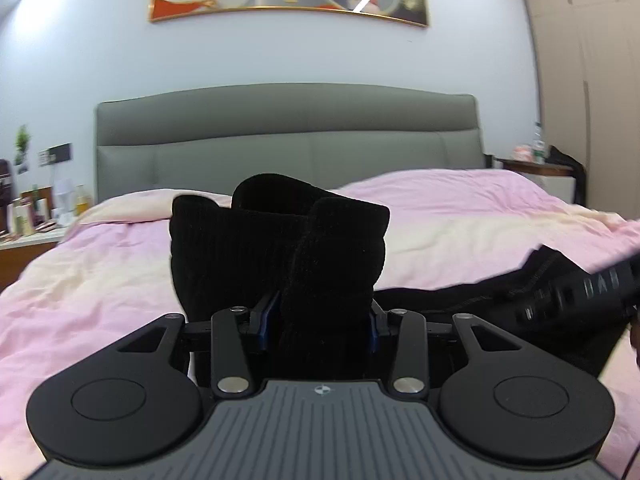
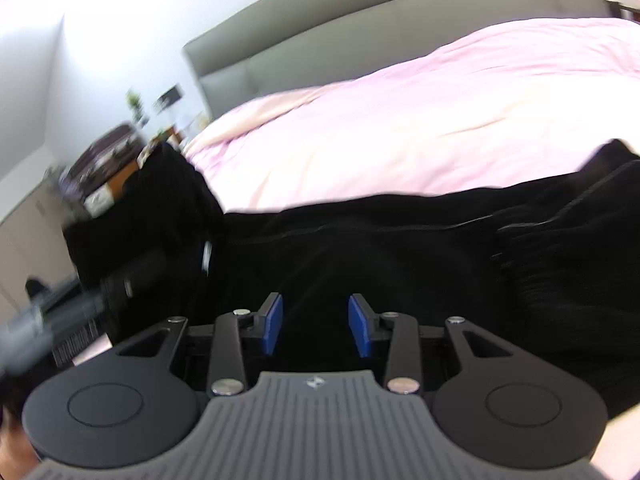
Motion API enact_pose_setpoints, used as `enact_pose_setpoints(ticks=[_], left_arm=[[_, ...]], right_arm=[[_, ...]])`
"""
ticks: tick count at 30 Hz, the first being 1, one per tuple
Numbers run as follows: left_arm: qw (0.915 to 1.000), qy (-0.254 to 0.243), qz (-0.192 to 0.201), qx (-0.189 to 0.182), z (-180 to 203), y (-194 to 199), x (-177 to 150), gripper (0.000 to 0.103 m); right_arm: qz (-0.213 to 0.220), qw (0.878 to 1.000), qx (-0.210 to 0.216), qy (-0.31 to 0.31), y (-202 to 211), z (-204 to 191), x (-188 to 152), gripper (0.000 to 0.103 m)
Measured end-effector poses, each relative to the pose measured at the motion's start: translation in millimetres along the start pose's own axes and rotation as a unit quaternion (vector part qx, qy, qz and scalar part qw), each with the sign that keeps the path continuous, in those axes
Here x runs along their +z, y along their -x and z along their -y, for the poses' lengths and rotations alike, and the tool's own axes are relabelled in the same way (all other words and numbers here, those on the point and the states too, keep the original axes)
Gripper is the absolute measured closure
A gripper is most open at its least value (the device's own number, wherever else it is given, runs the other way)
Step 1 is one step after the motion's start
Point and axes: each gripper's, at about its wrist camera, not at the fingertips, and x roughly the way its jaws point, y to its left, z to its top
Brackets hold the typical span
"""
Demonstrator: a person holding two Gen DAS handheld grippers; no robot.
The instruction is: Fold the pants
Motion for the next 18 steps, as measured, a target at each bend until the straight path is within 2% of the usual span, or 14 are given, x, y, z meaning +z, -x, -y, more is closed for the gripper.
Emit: enact_pose_setpoints(ticks=[3,4,5,6,7,9,10,11,14,17,18], left_arm=[[0.9981,-0.037,-0.039,-0.028,21,-13,-7,0.054],[0.9954,-0.051,-0.070,-0.042,28,-22,-10,0.047],[0.9899,-0.066,-0.111,-0.059,37,-33,-16,0.039],[0.9829,-0.081,-0.149,-0.072,48,-42,-22,0.038],[0.9777,-0.101,-0.168,-0.075,57,-46,-28,0.038],[0.9743,-0.140,-0.162,-0.069,75,-38,-30,0.038],[0.9744,-0.139,-0.162,-0.071,78,-33,-27,0.037],[0.9757,-0.122,-0.164,-0.079,76,-27,-22,0.030],[0.9794,-0.012,-0.157,-0.126,43,-8,-4,0.024],[0.9785,0.097,-0.141,-0.116,-3,6,4,0.012],[0.9762,0.130,-0.139,-0.104,-19,7,4,0.012]], right_arm=[[0.016,1.000,-0.012,-0.014,12,8,5,0.068],[0.019,1.000,-0.013,-0.019,15,9,5,0.068],[0.022,0.999,-0.015,-0.024,18,8,5,0.068],[0.022,0.999,-0.016,-0.028,18,9,6,0.068],[0.020,0.999,-0.018,-0.033,20,7,5,0.068],[0.018,0.999,-0.022,-0.037,21,5,7,0.067],[0.017,0.999,-0.022,-0.037,21,5,11,0.066],[0.016,0.999,-0.019,-0.034,22,9,13,0.064],[-0.001,1.000,-0.006,-0.018,9,10,26,0.058],[-0.033,0.999,0.007,0.005,-20,-4,37,0.045],[-0.040,0.999,0.006,0.013,-30,-10,41,0.042]])
